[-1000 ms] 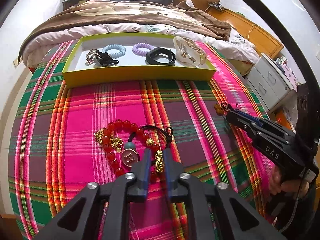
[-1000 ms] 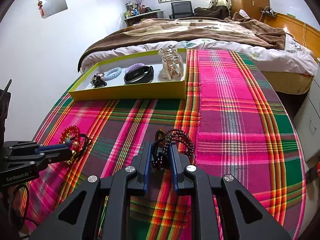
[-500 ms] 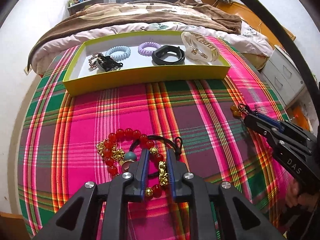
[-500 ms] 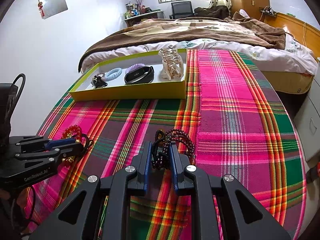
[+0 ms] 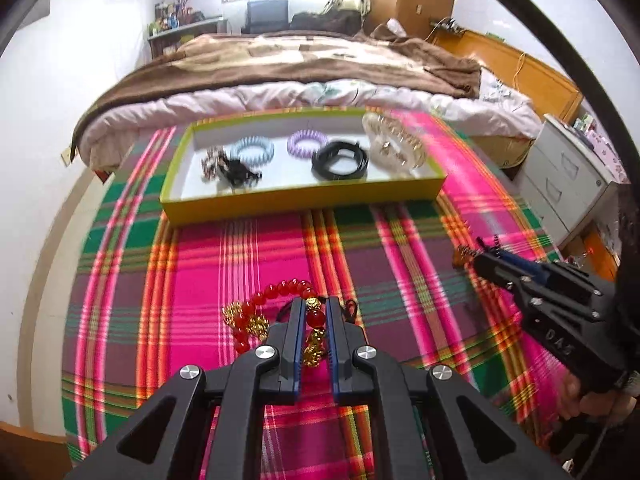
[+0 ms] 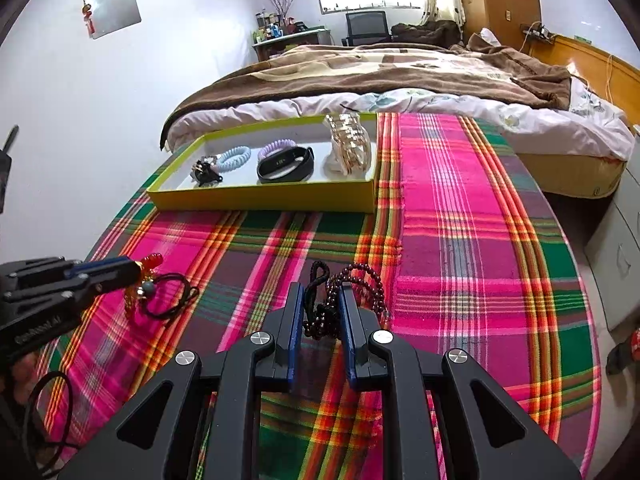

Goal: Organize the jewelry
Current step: 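Carry both bracelets up and over the yellow box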

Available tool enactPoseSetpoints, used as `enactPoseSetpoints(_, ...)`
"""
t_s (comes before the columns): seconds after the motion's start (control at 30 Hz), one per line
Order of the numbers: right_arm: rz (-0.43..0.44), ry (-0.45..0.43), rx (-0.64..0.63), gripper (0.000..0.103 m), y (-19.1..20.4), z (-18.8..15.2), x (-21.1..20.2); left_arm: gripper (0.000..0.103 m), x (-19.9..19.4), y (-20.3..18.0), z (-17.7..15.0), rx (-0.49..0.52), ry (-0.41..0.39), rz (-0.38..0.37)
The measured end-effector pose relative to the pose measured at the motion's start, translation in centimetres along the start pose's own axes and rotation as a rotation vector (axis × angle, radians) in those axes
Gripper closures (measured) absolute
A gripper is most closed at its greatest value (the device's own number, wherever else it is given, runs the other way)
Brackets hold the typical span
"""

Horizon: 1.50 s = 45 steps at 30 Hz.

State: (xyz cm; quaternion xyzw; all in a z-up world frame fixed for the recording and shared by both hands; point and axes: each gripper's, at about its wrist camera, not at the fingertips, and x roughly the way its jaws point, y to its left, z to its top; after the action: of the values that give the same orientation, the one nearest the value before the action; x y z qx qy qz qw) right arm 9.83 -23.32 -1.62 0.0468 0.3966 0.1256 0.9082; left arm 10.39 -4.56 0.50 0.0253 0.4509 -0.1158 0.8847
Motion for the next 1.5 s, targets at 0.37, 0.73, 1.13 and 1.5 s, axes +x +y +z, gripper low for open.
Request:
enactPoseSetpoints(0.37,-0.010,-0.080,-0.036,0.085,1.4,2.4,-2.7,0.094,-4.8,1.3,2.0,-0.015,-0.129,-0.013)
enactPoseSetpoints(0.73,0.011,-0.106,-0.056,0.085,2.7,4.2,-3.0,0.094,-6.7,3.7,3.9,-0.066,-0.194,-0.063)
enactPoseSetpoints(1.13,0.052,-0.127,-0.065,0.085,3.8,8.0,-1.5,0.093,-5.7,7.3,8.0,-0.119,-0.211,-0.103)
enactPoseSetpoints(1.5,0.079,-0.081,-0.075,0.085,4.9,9.9,2.0,0.093,-3.4,8.9,12.2,-0.137,-0.218,-0.117)
